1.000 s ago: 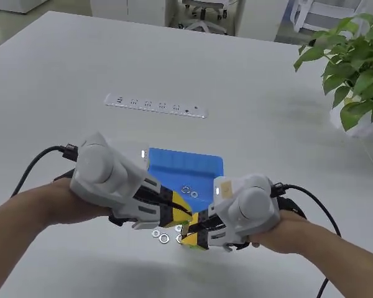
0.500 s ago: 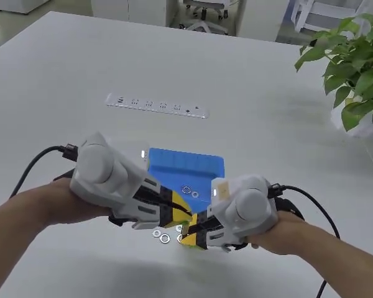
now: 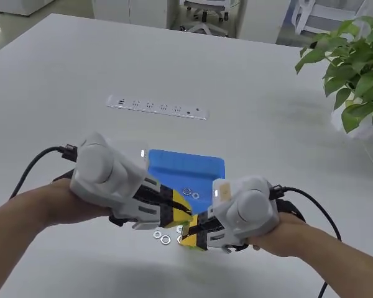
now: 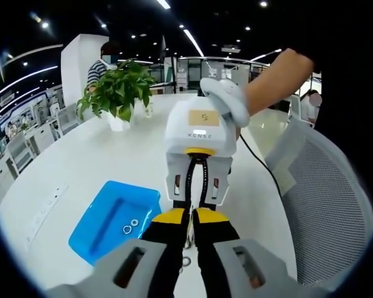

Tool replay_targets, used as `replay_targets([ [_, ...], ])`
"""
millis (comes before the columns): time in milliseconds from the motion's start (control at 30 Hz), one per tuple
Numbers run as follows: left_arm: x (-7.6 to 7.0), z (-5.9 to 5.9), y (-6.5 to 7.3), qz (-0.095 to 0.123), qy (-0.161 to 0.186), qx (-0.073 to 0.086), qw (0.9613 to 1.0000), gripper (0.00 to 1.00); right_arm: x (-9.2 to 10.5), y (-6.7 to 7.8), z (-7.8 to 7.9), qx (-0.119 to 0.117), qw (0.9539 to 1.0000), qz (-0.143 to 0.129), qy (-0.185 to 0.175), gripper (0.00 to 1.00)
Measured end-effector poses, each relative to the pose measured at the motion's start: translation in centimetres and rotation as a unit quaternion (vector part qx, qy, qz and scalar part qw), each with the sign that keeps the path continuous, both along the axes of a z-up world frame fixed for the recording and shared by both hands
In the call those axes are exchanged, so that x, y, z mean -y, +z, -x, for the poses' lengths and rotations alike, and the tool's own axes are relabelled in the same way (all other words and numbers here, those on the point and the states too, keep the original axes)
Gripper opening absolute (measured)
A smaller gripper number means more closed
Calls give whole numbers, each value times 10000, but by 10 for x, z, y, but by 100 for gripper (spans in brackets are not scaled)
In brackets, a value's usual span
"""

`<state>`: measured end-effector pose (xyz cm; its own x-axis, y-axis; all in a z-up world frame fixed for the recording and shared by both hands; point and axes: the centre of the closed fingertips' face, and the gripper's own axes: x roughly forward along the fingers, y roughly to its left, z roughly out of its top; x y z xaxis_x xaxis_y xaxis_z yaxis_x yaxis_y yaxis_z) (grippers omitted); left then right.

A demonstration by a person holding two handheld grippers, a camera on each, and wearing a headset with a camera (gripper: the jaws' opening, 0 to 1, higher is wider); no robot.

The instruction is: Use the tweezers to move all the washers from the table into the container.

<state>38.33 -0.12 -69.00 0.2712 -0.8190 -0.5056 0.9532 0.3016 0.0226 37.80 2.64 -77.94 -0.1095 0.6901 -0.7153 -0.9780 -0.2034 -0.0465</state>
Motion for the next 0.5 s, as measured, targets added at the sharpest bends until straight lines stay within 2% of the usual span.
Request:
replay_targets([
  [233,-5,-3,6,101,129,3,9999,16,0,7,0,60,10000,-27,12,8],
  [500,-16,-3,3,130,302,-57,9994,28,2,18,-2,126,9999,-76,-24,8],
])
